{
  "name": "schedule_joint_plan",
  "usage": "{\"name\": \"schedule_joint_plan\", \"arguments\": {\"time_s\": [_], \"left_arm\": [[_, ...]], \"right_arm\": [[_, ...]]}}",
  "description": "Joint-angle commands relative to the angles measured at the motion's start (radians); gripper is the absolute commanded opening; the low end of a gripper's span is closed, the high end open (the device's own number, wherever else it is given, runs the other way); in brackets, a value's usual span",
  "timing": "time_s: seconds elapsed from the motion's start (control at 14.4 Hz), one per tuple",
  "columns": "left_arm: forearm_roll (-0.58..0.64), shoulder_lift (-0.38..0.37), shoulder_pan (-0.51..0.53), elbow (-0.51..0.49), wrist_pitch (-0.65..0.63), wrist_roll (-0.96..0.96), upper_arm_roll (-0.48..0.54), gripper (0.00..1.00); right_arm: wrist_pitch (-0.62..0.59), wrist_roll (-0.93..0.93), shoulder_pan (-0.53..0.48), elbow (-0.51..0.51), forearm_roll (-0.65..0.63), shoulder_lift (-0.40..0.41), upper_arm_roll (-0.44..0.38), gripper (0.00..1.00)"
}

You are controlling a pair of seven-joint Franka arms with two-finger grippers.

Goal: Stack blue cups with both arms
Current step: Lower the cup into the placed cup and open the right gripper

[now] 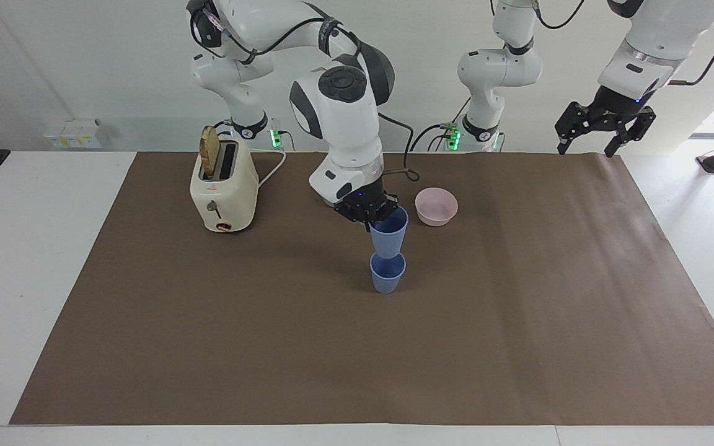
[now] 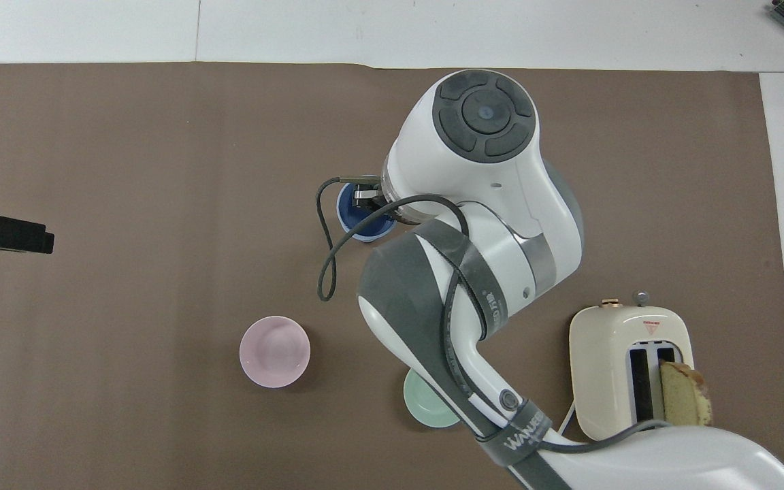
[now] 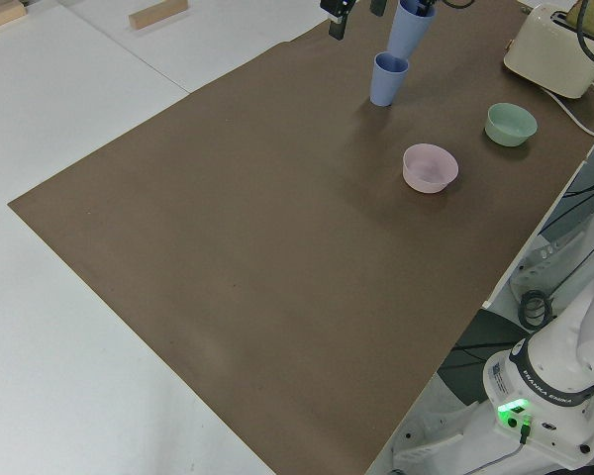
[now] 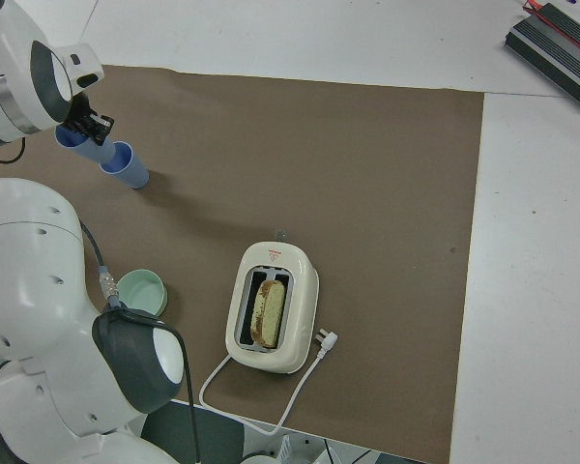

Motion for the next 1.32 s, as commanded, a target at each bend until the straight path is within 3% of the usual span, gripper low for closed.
{"name": "schedule_joint_plan", "arguments": {"time_s": [0.0,1.25], "left_arm": [[0.011,-0.008,0.006,0.002,-0.025,0.011,0.002,1.00],[0.011,-0.008,0.017,0.004,-0.025,0.012,0.005,1.00]], "right_arm": [[0.022,0.017,-0.006,0.016,-0.002,0.028,0.007,0.00],[0.071,0.004,-0.012,-0.028,-0.010,0.072,0.007,0.00]]}}
